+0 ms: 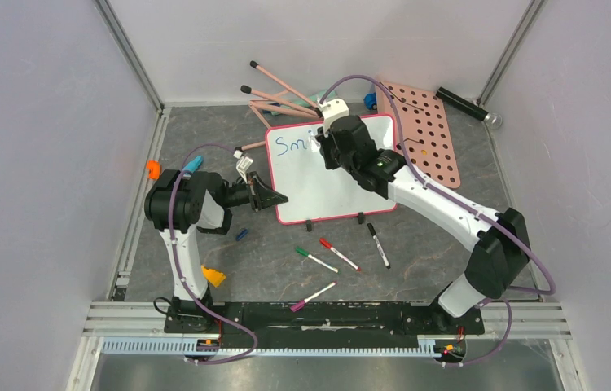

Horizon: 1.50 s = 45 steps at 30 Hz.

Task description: Write a sentence on the whiteboard

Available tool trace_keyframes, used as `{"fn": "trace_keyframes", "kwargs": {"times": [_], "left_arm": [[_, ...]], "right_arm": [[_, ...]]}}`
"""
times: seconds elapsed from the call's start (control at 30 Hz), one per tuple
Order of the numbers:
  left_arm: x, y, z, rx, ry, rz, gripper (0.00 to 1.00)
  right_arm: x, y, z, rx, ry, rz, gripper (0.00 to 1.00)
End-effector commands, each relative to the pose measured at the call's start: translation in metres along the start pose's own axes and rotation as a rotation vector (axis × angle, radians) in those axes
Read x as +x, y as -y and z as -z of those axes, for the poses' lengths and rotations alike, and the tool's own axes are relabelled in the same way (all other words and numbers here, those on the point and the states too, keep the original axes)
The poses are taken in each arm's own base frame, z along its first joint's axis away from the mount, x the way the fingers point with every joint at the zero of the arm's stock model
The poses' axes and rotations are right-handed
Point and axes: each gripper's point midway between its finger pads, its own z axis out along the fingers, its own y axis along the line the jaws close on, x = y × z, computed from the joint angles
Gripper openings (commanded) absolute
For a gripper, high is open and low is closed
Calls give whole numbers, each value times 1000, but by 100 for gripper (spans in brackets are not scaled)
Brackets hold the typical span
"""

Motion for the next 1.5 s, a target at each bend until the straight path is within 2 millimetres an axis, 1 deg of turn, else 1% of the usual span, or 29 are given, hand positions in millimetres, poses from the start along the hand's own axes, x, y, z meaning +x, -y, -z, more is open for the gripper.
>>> {"fn": "trace_keyframes", "kwargs": {"times": [0.0, 0.27, 0.4, 0.47, 0.9, 1.13, 1.3, 1.47], "left_arm": [[-1, -24, 0, -62, 40, -265, 2], [0, -24, 0, -62, 39, -263, 2], [-1, -24, 0, -64, 41, -264, 2], [-1, -25, 0, -64, 41, -263, 2], [-1, -24, 0, -60, 39, -266, 2], [-1, -24, 0, -61, 39, -265, 2], [-1, -24, 0, -61, 39, -265, 2], [-1, -24, 0, -61, 39, -265, 2]], "right_arm": [[-21, 5, -1, 25, 50, -3, 0], [-16, 6, -7, 33, 35, 1, 0], [-17, 6, -6, 33, 36, 1, 0], [-15, 6, -4, 33, 32, 3, 0], [13, 4, 5, 1, -11, -15, 0], [19, 0, 9, -25, -16, -28, 0], [10, -1, 12, -32, 4, -36, 0], [-17, -3, 21, -57, 56, -35, 0]]}}
